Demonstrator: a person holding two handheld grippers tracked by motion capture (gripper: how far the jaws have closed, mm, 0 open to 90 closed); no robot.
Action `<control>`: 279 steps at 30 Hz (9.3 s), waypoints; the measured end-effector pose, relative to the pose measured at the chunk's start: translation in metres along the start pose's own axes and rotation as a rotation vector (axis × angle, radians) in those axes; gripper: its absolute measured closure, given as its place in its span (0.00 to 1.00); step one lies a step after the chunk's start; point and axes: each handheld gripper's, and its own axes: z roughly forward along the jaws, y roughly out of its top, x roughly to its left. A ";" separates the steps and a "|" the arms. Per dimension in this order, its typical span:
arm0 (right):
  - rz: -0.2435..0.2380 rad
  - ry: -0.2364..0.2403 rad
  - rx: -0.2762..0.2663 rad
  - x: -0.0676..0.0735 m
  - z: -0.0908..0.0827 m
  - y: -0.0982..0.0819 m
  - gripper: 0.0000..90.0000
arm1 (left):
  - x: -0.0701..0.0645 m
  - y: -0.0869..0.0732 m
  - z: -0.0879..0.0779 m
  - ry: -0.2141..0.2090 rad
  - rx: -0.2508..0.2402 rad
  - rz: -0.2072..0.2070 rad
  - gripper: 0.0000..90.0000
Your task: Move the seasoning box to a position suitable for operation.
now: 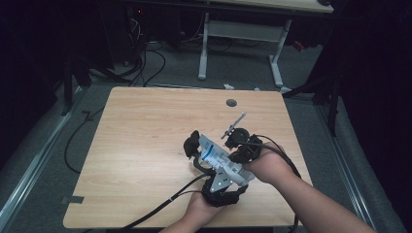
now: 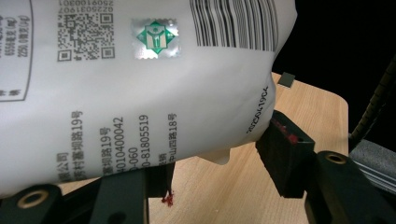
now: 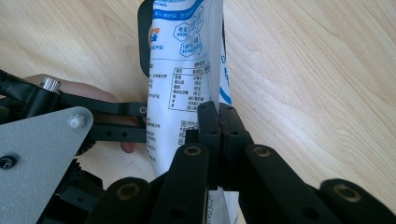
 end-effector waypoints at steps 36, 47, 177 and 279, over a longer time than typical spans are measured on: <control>-0.021 0.068 0.082 -0.007 0.002 0.009 1.00 | -0.002 -0.003 0.001 0.012 0.004 0.023 0.56; -0.018 0.059 0.089 -0.008 0.001 0.014 1.00 | 0.001 -0.001 0.003 0.004 -0.011 -0.001 0.54; -0.034 0.016 0.065 -0.006 -0.010 0.027 1.00 | 0.001 0.006 -0.001 0.030 -0.045 0.054 0.52; -0.054 -0.005 0.075 -0.007 -0.011 0.036 1.00 | 0.001 0.011 -0.001 0.032 -0.066 0.054 0.52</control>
